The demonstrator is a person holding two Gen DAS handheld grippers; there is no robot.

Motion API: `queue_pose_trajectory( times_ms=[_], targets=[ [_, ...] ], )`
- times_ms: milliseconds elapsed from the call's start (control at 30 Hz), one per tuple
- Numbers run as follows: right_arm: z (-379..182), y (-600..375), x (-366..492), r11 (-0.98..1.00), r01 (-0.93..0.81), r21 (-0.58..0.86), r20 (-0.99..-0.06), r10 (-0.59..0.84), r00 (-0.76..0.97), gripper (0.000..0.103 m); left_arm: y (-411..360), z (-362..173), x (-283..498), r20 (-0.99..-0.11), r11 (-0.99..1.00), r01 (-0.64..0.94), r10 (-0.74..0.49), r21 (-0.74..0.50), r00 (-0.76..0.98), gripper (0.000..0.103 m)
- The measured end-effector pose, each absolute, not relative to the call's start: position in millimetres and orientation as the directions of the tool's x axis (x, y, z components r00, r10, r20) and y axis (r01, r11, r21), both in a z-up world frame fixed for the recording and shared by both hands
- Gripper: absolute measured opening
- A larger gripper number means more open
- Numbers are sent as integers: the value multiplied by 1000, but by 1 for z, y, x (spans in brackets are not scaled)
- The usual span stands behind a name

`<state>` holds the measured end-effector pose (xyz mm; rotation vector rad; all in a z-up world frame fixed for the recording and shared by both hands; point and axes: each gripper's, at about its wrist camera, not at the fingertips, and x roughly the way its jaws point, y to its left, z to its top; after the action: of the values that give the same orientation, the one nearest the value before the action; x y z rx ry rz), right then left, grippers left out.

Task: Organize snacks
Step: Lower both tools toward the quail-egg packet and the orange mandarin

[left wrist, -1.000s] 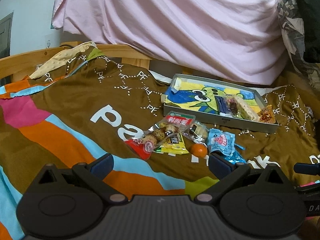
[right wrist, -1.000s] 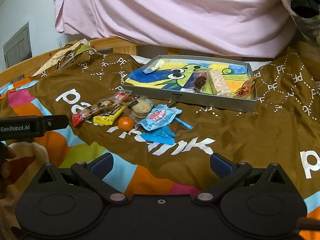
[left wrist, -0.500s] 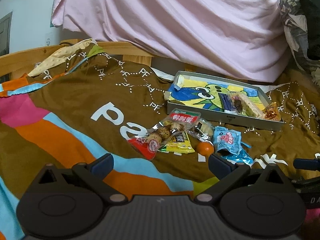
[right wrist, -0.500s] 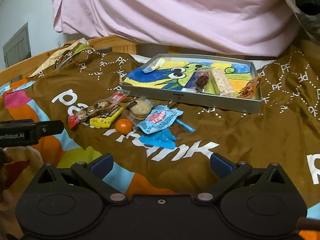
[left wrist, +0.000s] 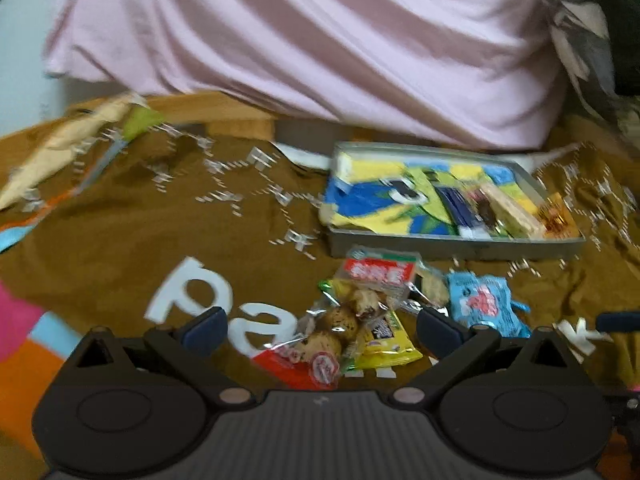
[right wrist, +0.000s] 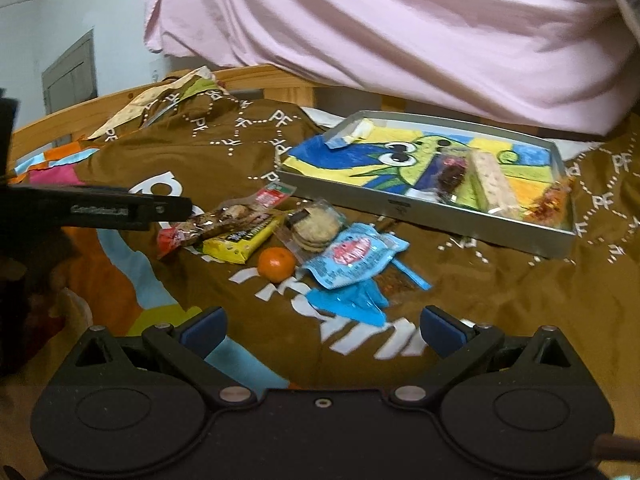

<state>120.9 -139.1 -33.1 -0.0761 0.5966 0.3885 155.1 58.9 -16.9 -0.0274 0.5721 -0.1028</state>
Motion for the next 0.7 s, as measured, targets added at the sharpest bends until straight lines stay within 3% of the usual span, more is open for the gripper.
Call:
queue_pose_trajectory(
  times_ms=[267, 533, 700],
  targets=[
    [-33, -126, 147, 875, -484, 0, -587, 391, 708, 101, 92, -33, 188, -589, 942, 152, -308, -299, 747, 103],
    [-37, -99, 176, 832, -552, -53, -610, 411, 678, 82, 93, -41, 192, -560, 909, 273, -411, -316, 720, 102],
    [-43, -91, 192, 834, -549, -57, -614, 404, 678, 73, 97, -45, 193, -563, 906, 270, -415, -326, 715, 92]
  ],
)
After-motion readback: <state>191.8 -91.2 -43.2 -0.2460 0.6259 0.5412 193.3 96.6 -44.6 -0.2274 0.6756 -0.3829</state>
